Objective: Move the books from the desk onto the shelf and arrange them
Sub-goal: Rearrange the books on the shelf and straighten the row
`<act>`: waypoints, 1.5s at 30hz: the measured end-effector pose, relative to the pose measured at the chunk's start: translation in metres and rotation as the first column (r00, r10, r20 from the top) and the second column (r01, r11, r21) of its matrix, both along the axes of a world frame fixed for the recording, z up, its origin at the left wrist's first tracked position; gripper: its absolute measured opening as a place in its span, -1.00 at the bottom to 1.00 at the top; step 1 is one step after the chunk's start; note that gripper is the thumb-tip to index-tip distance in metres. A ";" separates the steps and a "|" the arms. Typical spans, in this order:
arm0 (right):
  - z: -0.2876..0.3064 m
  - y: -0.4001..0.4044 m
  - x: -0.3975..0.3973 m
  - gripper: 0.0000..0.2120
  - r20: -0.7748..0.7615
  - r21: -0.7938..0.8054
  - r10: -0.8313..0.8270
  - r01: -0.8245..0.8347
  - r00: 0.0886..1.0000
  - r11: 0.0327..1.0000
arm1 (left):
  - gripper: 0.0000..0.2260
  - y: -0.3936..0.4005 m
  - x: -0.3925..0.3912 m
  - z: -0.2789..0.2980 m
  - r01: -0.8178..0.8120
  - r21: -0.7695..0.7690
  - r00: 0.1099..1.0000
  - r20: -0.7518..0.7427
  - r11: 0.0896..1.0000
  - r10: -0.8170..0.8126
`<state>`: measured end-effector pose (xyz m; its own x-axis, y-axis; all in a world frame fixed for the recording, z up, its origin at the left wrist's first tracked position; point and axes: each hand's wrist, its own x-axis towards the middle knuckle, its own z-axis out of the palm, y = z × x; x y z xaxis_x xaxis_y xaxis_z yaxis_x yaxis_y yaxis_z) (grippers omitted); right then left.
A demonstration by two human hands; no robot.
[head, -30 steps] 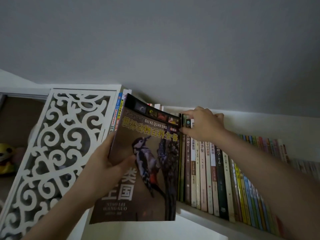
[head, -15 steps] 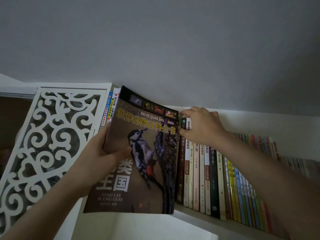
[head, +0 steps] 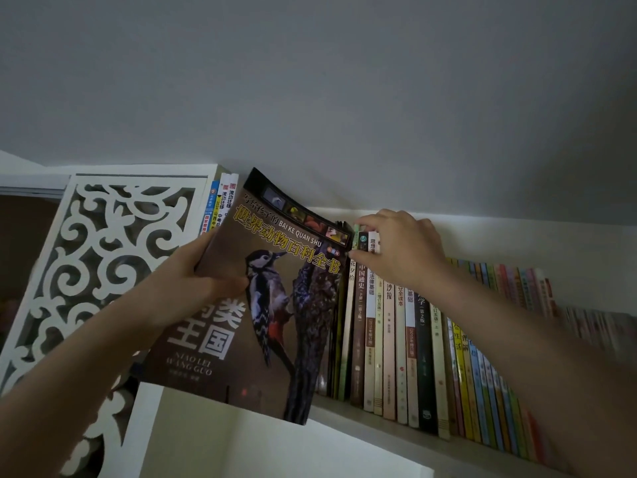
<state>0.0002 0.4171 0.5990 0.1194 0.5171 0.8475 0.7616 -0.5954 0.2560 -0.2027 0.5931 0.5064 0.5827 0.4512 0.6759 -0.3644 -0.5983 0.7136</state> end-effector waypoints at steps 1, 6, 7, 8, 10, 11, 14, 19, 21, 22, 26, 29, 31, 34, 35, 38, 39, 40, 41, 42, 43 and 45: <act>-0.001 0.001 0.000 -0.47 0.005 0.012 0.002 -0.002 1.000 1.000 | -0.56 -0.002 -0.001 -0.001 -0.008 0.023 1.000 0.020 1.000 0.008; -0.006 0.003 0.002 -0.45 0.069 0.055 -0.017 0.014 0.997 0.998 | -0.58 -0.009 -0.001 0.000 -0.141 0.156 0.989 0.074 0.978 0.131; -0.007 0.004 0.002 -0.46 0.077 0.070 -0.023 0.018 0.997 0.997 | -0.58 -0.011 -0.001 0.001 -0.177 0.196 0.983 0.090 0.964 0.163; -0.009 0.006 0.002 -0.46 0.085 0.088 -0.028 0.020 0.996 0.996 | -0.59 -0.014 -0.001 0.002 -0.210 0.235 0.976 0.100 0.949 0.191; -0.012 0.010 0.002 -0.47 0.096 0.131 -0.035 0.022 0.995 0.991 | -0.59 -0.022 -0.001 0.006 -0.255 0.289 0.966 0.113 0.923 0.231; -0.013 0.011 0.002 -0.47 0.103 0.149 -0.042 0.027 0.994 0.988 | -0.58 -0.025 -0.001 0.008 -0.269 0.304 0.963 0.118 0.914 0.244; -0.017 0.014 0.002 -0.47 0.129 0.182 -0.082 0.058 0.988 0.982 | -0.56 -0.032 -0.002 0.013 -0.277 0.307 0.961 0.115 0.910 0.253; -0.019 0.014 0.004 -0.46 0.164 0.162 -0.084 0.057 0.983 0.985 | -0.60 -0.038 0.001 0.016 -0.312 0.318 0.950 0.133 0.895 0.284; -0.019 0.010 0.004 -0.43 0.168 0.113 -0.068 0.049 0.983 0.992 | -0.61 -0.040 0.009 0.018 -0.304 0.310 0.952 0.140 0.901 0.273; -0.018 0.008 0.004 -0.43 0.163 0.078 -0.066 0.054 0.984 0.995 | -0.62 -0.041 0.014 0.018 -0.283 0.297 0.958 0.135 0.912 0.254; -0.009 -0.003 0.001 -0.35 0.075 -0.076 -0.065 0.071 0.995 0.995 | -0.67 -0.054 0.048 0.021 -0.227 0.242 0.971 0.133 0.943 0.200; -0.002 -0.004 -0.003 -0.32 -0.004 -0.125 -0.058 0.057 0.998 0.990 | -0.68 -0.060 0.080 0.023 -0.305 0.248 0.950 0.152 0.919 0.274; -0.002 -0.004 -0.003 -0.32 -0.014 -0.128 -0.057 0.055 0.998 0.990 | -0.68 -0.064 0.102 0.017 -0.338 0.223 0.933 0.204 0.914 0.296; -0.002 -0.003 -0.002 -0.33 -0.004 -0.118 -0.060 0.059 0.998 0.991 | -0.68 -0.071 0.135 -0.002 -0.465 0.173 0.849 0.364 0.869 0.382; -0.001 -0.003 -0.003 -0.34 -0.003 -0.123 -0.062 0.061 0.998 0.991 | -0.65 -0.075 0.145 -0.011 -0.474 0.130 0.828 0.403 0.871 0.391; 0.005 -0.004 -0.003 -0.37 -0.033 -0.167 -0.066 0.059 0.997 0.984 | -0.56 -0.082 0.171 -0.034 -0.518 0.073 0.775 0.461 0.852 0.432; 0.006 -0.004 -0.004 -0.37 -0.050 -0.187 -0.072 0.062 0.996 0.980 | -0.54 -0.083 0.178 -0.039 -0.552 0.089 0.763 0.454 0.829 0.460; 0.007 -0.005 -0.005 -0.36 -0.059 -0.203 -0.077 0.064 0.995 0.977 | -0.52 -0.083 0.184 -0.041 -0.584 0.114 0.758 0.431 0.804 0.489; 0.007 -0.006 -0.005 -0.36 -0.059 -0.209 -0.075 0.061 0.995 0.976 | -0.49 -0.082 0.185 -0.041 -0.602 0.152 0.764 0.396 0.784 0.509; 0.007 -0.008 -0.006 -0.36 -0.054 -0.209 -0.068 0.055 0.996 0.976 | -0.45 -0.080 0.184 -0.039 -0.609 0.195 0.773 0.362 0.768 0.521; 0.007 -0.009 -0.007 -0.36 -0.052 -0.209 -0.059 0.047 0.997 0.977 | -0.41 -0.077 0.181 -0.038 -0.600 0.256 0.791 0.334 0.758 0.513; 0.005 -0.014 -0.008 -0.31 -0.064 -0.193 -0.029 0.016 0.998 0.981 | -0.41 -0.063 0.173 -0.043 -0.527 0.408 0.847 0.324 0.746 0.421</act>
